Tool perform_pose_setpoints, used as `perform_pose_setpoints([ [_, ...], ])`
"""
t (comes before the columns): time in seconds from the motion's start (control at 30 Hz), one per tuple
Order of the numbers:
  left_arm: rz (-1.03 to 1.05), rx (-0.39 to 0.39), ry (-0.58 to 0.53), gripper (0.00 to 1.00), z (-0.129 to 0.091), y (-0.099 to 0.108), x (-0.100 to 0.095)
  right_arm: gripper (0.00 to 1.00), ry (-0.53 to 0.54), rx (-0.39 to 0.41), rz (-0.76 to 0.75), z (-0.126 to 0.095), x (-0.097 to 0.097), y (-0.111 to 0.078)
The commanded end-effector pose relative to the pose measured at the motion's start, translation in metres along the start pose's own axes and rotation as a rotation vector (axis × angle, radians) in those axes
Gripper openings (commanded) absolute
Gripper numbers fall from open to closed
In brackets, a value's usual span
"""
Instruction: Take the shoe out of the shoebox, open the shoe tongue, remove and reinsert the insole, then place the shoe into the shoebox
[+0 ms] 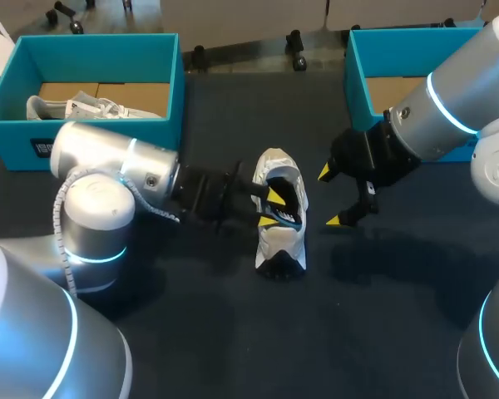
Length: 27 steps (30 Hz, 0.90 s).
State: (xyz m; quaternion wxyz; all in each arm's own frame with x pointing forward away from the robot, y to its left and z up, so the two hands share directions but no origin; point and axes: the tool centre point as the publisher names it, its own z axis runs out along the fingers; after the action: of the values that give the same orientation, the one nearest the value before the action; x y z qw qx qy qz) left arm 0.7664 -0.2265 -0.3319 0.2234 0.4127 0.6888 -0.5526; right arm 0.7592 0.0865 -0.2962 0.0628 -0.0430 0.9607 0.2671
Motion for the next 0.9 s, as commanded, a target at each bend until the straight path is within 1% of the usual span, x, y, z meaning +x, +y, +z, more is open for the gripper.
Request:
perform_pose_setpoints([
  [0.03, 0.001, 0.002, 0.007, 0.21, -0.001, -0.005, 0.002, 1.00, -0.001, 0.001, 0.000, 0.000, 0.001, 0.000],
  [0.07, 0.000, 0.005, 0.010, 0.11, 0.000, -0.005, 0.003, 1.00, -0.001, 0.001, 0.000, 0.000, 0.001, 0.000],
  [0.1, -0.003, 0.006, 0.019, 0.04, 0.002, -0.004, 0.004, 1.00, -0.001, 0.001, 0.000, 0.000, 0.001, 0.000],
  [0.13, -0.003, 0.006, 0.024, 0.00, 0.003, -0.004, 0.005, 1.00, -0.001, 0.001, 0.000, 0.000, 0.001, 0.000],
  [0.27, -0.009, 0.007, 0.040, 0.00, 0.004, -0.001, 0.009, 1.00, -0.001, 0.001, 0.000, 0.000, 0.001, 0.000],
  [0.5, -0.025, -0.019, 0.058, 0.00, -0.003, 0.008, 0.012, 1.00, -0.001, 0.001, 0.000, 0.000, 0.001, 0.000],
  [0.63, -0.012, -0.014, 0.046, 0.00, -0.008, 0.000, 0.006, 1.00, -0.001, 0.001, 0.000, 0.000, 0.001, 0.000],
  [0.67, -0.010, -0.009, 0.042, 0.14, -0.010, -0.002, 0.004, 1.00, -0.001, 0.001, 0.000, 0.000, 0.001, 0.000],
  [0.7, -0.008, -0.005, 0.040, 0.31, -0.011, -0.004, 0.003, 1.00, -0.001, 0.001, 0.000, 0.000, 0.001, 0.000],
  [0.73, 0.000, -0.005, 0.042, 0.33, -0.012, -0.004, 0.002, 1.00, -0.001, 0.001, 0.000, 0.000, 0.001, 0.000],
  [0.8, 0.007, 0.001, 0.044, 0.39, -0.016, -0.007, -0.001, 1.00, -0.001, 0.001, 0.000, 0.000, 0.001, 0.000],
  [0.87, 0.015, 0.001, 0.048, 0.38, -0.018, -0.009, -0.001, 1.00, -0.001, 0.001, 0.000, 0.000, 0.001, 0.000],
  [0.9, 0.018, 0.003, 0.052, 0.39, -0.020, -0.010, -0.002, 1.00, -0.001, 0.001, 0.000, 0.000, 0.001, 0.000],
])
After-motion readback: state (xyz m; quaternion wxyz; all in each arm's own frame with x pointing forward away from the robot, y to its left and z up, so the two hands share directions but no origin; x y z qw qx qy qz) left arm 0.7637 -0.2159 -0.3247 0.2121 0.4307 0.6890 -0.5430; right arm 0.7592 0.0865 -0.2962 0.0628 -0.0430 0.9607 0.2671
